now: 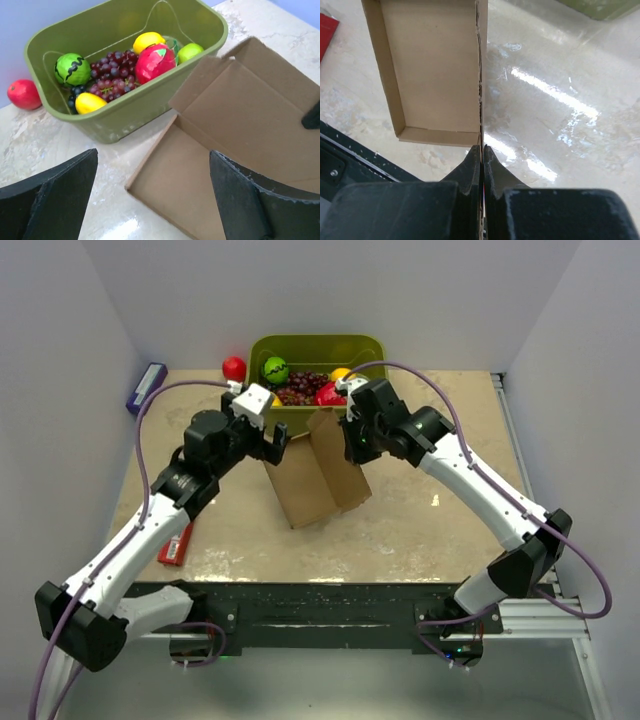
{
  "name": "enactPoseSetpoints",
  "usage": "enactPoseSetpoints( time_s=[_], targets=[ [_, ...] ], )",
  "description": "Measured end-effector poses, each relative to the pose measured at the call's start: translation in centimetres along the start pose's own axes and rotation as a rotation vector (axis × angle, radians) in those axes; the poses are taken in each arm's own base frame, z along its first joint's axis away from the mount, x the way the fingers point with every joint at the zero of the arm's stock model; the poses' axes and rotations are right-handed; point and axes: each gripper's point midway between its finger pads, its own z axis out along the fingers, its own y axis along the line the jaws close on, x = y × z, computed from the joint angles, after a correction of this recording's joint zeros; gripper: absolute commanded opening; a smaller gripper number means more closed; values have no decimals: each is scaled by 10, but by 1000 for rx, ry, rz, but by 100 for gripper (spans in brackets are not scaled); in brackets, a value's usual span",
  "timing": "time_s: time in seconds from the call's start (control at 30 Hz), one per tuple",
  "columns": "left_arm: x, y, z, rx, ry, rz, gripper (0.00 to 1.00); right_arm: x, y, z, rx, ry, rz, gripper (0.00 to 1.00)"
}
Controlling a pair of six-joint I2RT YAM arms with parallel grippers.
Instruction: Fold the paper box
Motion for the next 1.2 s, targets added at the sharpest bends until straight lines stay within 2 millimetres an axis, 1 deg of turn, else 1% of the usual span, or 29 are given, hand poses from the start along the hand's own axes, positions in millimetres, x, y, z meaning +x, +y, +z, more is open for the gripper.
enactPoseSetpoints(
  time_s=[0.07,0.1,0.17,0.2,0.23,0.27,0.3,0.33,0.43,0.47,0.53,0.63,0.73,0.83,0.87,1.0,1.1,1.13,1.2],
  targets=[
    [-7,4,6,4,11,-7,97,-1,-1,-5,2,7,-30,0],
    [-11,12,7,4,9,-21,97,1,-3,-8,3,16,-43,0],
    [-17,27,7,9,-9,-38,97,8,-5,-11,2,44,-68,0],
    [-19,31,5,33,-19,-41,97,14,-4,-14,-10,67,-84,0],
    [-21,27,3,91,-32,-40,97,16,-4,-15,-16,74,-90,0],
    [-24,17,1,162,-44,-32,97,19,-2,-18,-38,84,-102,0],
    [-25,5,-1,231,-53,-20,97,21,0,-21,-55,90,-113,0],
    [-27,-12,-5,333,-64,-8,97,25,2,-26,-81,98,-127,0],
    [-29,-47,-21,565,-91,22,97,33,11,-40,-159,106,-163,0],
    [-28,-53,-25,619,-96,30,97,34,15,-45,-186,104,-173,0],
    [-21,-66,-30,730,-88,33,97,35,22,-52,-235,97,-190,0],
    [-5,-75,-29,828,-46,5,97,38,30,-58,-293,96,-206,0],
    [12,-81,-26,886,-1,-38,98,45,35,-57,-337,117,-225,0],
    [25,-85,-26,919,24,-73,93,56,39,-54,-372,151,-231,0],
    [29,-86,-26,930,31,-82,91,59,39,-53,-379,159,-233,0],
    [41,-91,-23,956,63,-112,88,64,42,-52,-403,174,-240,0],
    [45,-97,-22,977,77,-120,80,64,46,-54,-431,169,-247,0],
    [47,-99,-21,986,83,-122,75,64,47,-54,-437,167,-250,0],
    [51,-105,-21,1001,98,-129,68,65,48,-55,-449,166,-252,0]
  ],
)
